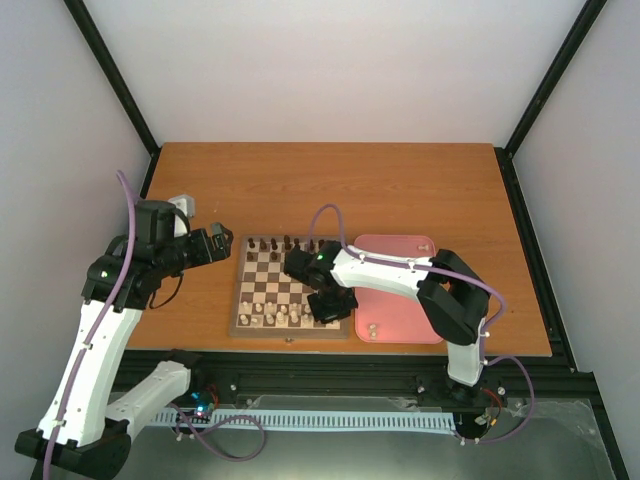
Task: Set up the chess pieces on the board
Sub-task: Place the chess piece on the chessboard.
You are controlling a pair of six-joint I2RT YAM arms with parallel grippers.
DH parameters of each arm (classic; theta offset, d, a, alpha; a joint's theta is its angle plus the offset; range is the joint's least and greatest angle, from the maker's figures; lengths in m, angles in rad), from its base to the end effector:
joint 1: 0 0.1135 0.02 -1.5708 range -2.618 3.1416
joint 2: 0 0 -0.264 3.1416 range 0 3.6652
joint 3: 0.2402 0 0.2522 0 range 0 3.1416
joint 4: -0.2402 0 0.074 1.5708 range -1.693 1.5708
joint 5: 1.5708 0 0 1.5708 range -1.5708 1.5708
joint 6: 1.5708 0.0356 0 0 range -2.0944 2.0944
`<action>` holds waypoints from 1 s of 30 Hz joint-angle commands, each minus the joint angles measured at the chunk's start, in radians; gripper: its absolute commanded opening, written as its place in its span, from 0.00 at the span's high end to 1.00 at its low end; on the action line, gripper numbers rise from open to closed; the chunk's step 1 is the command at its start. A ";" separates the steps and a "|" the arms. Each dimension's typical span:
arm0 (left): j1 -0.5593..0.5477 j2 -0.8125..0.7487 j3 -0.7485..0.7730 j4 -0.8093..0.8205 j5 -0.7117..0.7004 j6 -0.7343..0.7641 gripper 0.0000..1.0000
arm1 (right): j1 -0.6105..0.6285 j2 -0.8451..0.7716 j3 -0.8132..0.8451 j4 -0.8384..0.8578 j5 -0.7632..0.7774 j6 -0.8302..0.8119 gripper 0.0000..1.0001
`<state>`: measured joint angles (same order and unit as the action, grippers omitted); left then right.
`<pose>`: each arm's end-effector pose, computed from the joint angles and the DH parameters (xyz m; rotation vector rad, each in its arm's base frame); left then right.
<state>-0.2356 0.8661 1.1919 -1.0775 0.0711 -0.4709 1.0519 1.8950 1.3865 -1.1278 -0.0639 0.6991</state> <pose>0.1373 -0.0356 0.3751 -0.2409 2.3488 -0.4333 0.1667 0.2965 0.1876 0.5322 -3.0038 0.0143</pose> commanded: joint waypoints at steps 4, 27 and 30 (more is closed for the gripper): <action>0.006 -0.014 0.008 -0.002 -0.010 0.014 0.00 | 0.007 0.022 0.008 0.013 -0.009 -0.001 0.75; 0.006 -0.002 0.018 0.000 -0.006 0.014 0.00 | -0.117 -0.205 0.027 -0.120 0.134 0.002 0.47; 0.005 0.001 0.023 0.002 -0.004 0.014 0.00 | -0.158 -0.251 -0.061 -0.109 0.127 -0.001 0.47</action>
<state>-0.2356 0.8642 1.1919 -1.0775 0.0708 -0.4709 0.9405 1.7004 1.4170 -1.2072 0.0349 0.6853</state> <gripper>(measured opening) 0.997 0.530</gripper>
